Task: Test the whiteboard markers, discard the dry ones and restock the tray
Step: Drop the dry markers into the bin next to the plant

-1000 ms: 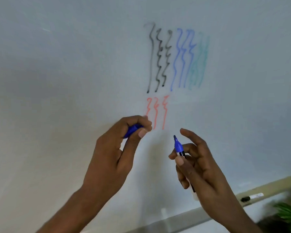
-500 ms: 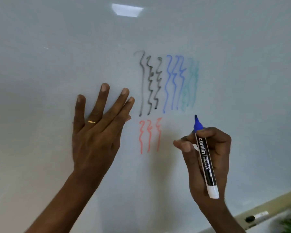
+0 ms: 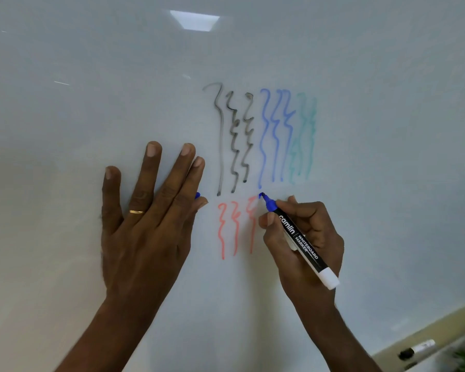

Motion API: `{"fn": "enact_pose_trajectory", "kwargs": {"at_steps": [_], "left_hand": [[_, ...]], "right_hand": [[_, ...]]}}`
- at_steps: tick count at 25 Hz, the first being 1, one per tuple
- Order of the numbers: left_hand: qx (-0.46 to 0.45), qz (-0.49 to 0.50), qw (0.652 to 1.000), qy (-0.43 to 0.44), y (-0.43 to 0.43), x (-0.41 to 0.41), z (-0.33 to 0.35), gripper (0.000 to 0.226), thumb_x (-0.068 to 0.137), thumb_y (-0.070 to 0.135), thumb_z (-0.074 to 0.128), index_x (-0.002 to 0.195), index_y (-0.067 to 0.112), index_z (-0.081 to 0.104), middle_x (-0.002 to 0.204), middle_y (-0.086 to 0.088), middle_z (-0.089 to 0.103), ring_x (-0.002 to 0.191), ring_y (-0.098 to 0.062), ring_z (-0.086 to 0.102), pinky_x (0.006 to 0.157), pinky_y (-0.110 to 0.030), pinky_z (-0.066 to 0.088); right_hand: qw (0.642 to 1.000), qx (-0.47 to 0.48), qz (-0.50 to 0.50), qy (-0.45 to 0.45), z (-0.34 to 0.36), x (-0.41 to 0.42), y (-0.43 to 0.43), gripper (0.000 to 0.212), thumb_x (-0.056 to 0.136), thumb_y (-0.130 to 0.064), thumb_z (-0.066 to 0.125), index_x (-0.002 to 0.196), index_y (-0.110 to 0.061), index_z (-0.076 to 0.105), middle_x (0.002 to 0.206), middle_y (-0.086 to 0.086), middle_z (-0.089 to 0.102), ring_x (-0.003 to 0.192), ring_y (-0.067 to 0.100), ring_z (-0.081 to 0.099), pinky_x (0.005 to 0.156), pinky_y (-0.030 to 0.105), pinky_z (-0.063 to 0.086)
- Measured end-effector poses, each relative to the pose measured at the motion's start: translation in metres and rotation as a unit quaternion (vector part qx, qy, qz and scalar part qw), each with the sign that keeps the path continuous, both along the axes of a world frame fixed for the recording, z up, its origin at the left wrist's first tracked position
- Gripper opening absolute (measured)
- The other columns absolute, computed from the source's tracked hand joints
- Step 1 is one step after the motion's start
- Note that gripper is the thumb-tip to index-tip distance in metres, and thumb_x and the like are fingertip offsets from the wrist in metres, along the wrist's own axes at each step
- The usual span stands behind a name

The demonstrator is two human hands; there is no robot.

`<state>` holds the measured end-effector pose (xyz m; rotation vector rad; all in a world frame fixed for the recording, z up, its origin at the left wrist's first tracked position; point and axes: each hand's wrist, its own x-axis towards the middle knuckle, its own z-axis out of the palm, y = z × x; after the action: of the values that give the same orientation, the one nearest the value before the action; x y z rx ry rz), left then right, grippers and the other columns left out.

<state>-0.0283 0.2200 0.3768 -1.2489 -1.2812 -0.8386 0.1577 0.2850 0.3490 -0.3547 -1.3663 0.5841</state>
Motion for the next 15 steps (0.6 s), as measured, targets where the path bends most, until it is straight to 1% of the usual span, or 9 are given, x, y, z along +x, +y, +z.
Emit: {"fn": "enact_pose_trajectory", "kwargs": {"at_steps": [1,3,5,7,8,11,12,13,15], "left_hand": [[-0.001,-0.002,1.000,-0.001,0.000,0.000,0.000,0.048,0.108,0.029,0.051,0.154,0.017,0.041,0.160,0.002,0.038,0.151,-0.028,0.031,0.122,-0.057,0.020],[-0.001,-0.004,1.000,-0.002,0.000,-0.001,-0.001,0.049,0.108,0.029,0.051,0.154,0.017,0.040,0.160,0.002,0.037,0.151,-0.027,0.030,0.123,-0.056,0.018],[0.000,-0.005,1.000,-0.002,0.000,-0.001,-0.001,0.049,0.108,0.028,0.051,0.155,0.018,0.040,0.161,0.003,0.036,0.152,-0.027,0.028,0.123,-0.055,0.016],[0.001,-0.007,1.000,-0.003,0.001,-0.001,-0.001,0.048,0.109,0.028,0.051,0.154,0.018,0.040,0.161,0.003,0.036,0.152,-0.027,0.028,0.124,-0.054,0.014],[0.002,-0.010,1.000,-0.004,0.001,-0.001,-0.001,0.048,0.109,0.028,0.051,0.154,0.017,0.041,0.160,0.003,0.036,0.151,-0.027,0.029,0.124,-0.054,0.014],[0.007,-0.014,1.000,-0.002,0.001,0.000,-0.002,0.048,0.108,0.028,0.051,0.154,0.016,0.042,0.160,0.001,0.038,0.151,-0.029,0.031,0.123,-0.055,0.016],[0.009,-0.011,1.000,-0.001,0.001,0.000,-0.002,0.047,0.108,0.027,0.051,0.154,0.016,0.042,0.160,0.001,0.038,0.150,-0.029,0.031,0.123,-0.056,0.017],[0.010,-0.011,1.000,0.001,0.000,0.000,-0.002,0.047,0.108,0.027,0.051,0.153,0.016,0.042,0.160,0.001,0.038,0.150,-0.029,0.031,0.122,-0.057,0.019],[0.013,-0.010,1.000,0.003,0.000,0.001,-0.002,0.048,0.108,0.027,0.052,0.154,0.016,0.042,0.160,0.001,0.038,0.150,-0.029,0.032,0.121,-0.058,0.021]], "right_hand": [[1.000,-0.005,0.008,0.010,-0.002,-0.001,0.001,0.012,0.087,-0.019,0.072,0.096,-0.024,0.065,0.081,0.001,0.077,0.083,0.021,0.076,0.114,0.037,0.042],[1.000,-0.020,0.009,0.013,-0.008,-0.001,0.001,0.011,0.084,-0.022,0.072,0.093,-0.026,0.066,0.083,0.003,0.077,0.092,0.028,0.076,0.113,0.031,0.043],[1.000,-0.027,0.003,0.010,-0.014,0.000,-0.001,0.013,0.082,-0.023,0.072,0.091,-0.031,0.066,0.082,0.001,0.077,0.100,0.030,0.074,0.111,0.024,0.042],[0.999,-0.036,0.011,0.016,-0.020,0.001,0.000,0.015,0.082,-0.023,0.072,0.090,-0.033,0.066,0.081,0.001,0.077,0.106,0.040,0.071,0.110,0.021,0.041],[0.999,-0.040,0.007,0.014,-0.025,0.002,0.000,0.014,0.082,-0.022,0.072,0.090,-0.032,0.066,0.080,0.000,0.077,0.109,0.041,0.070,0.109,0.020,0.042],[0.998,-0.055,-0.015,-0.012,-0.046,0.005,-0.005,0.019,0.080,-0.018,0.074,0.092,-0.031,0.069,0.081,0.001,0.076,0.120,0.030,0.067,0.107,0.018,0.043],[0.998,-0.062,-0.016,-0.027,-0.055,0.007,-0.008,0.019,0.079,-0.018,0.074,0.093,-0.031,0.069,0.081,0.000,0.076,0.123,0.026,0.065,0.108,0.019,0.043],[0.997,-0.064,-0.016,-0.043,-0.061,0.009,-0.011,0.018,0.079,-0.019,0.073,0.093,-0.030,0.069,0.081,-0.001,0.076,0.120,0.024,0.067,0.110,0.025,0.043],[0.995,-0.082,0.003,-0.058,-0.060,0.015,-0.013,0.016,0.081,-0.016,0.073,0.092,-0.028,0.070,0.078,0.000,0.076,0.100,0.022,0.074,0.118,0.039,0.038]]}}
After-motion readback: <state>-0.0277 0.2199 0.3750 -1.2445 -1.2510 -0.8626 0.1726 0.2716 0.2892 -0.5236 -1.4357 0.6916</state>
